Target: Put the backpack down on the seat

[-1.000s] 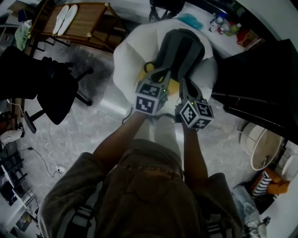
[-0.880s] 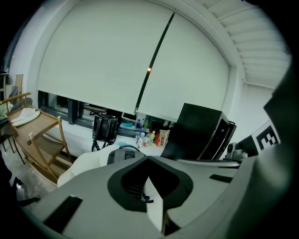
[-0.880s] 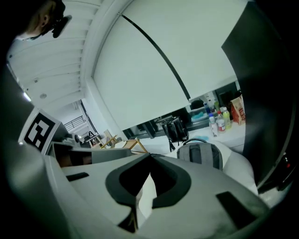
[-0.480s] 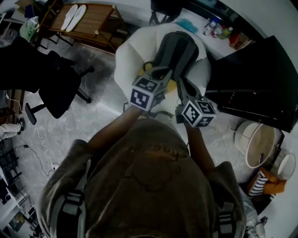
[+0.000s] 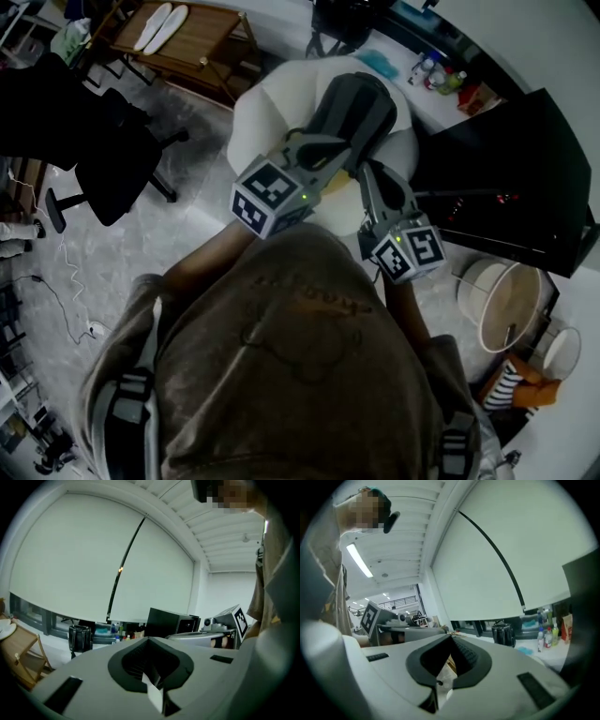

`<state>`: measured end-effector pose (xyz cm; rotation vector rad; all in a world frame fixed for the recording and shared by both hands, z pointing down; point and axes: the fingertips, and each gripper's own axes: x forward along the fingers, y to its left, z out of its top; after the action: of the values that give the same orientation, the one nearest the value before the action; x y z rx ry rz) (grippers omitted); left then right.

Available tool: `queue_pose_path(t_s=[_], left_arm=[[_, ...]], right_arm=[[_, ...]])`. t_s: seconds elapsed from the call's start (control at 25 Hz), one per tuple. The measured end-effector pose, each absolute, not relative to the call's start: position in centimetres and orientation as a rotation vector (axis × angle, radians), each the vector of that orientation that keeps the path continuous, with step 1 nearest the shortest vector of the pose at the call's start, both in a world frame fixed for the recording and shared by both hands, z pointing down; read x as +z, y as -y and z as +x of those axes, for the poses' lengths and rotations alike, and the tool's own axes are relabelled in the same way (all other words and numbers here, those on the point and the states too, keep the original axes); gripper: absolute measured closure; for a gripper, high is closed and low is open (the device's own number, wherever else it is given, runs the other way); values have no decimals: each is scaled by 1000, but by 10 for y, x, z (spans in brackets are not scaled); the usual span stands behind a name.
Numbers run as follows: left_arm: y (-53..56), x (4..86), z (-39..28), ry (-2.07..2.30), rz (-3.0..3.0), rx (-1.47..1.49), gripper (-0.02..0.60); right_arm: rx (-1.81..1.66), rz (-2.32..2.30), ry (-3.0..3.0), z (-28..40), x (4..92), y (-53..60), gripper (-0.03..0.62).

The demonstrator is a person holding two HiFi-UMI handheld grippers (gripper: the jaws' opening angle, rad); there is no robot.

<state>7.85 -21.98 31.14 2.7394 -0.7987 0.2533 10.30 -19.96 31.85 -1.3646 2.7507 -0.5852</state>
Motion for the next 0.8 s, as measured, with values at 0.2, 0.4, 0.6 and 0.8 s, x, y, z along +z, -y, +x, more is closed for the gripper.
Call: queue_pose_path(t_s=[0.2,0.4,0.6,0.8], left_arm=[[208,290,69,799,2829,143,581],[210,284,67,808,2828,98,581],[213,284,64,809,2822,86,581],[217,286,65,821,2807,84,581]], right_arm=[[-444,-1295,-2753,97,289,190,592],[-472,-1271,-2719,100,287,190,594],[-490,-1275,-2728,98,294,194,595],[-512,-1255,-2715,100,294,196,595]])
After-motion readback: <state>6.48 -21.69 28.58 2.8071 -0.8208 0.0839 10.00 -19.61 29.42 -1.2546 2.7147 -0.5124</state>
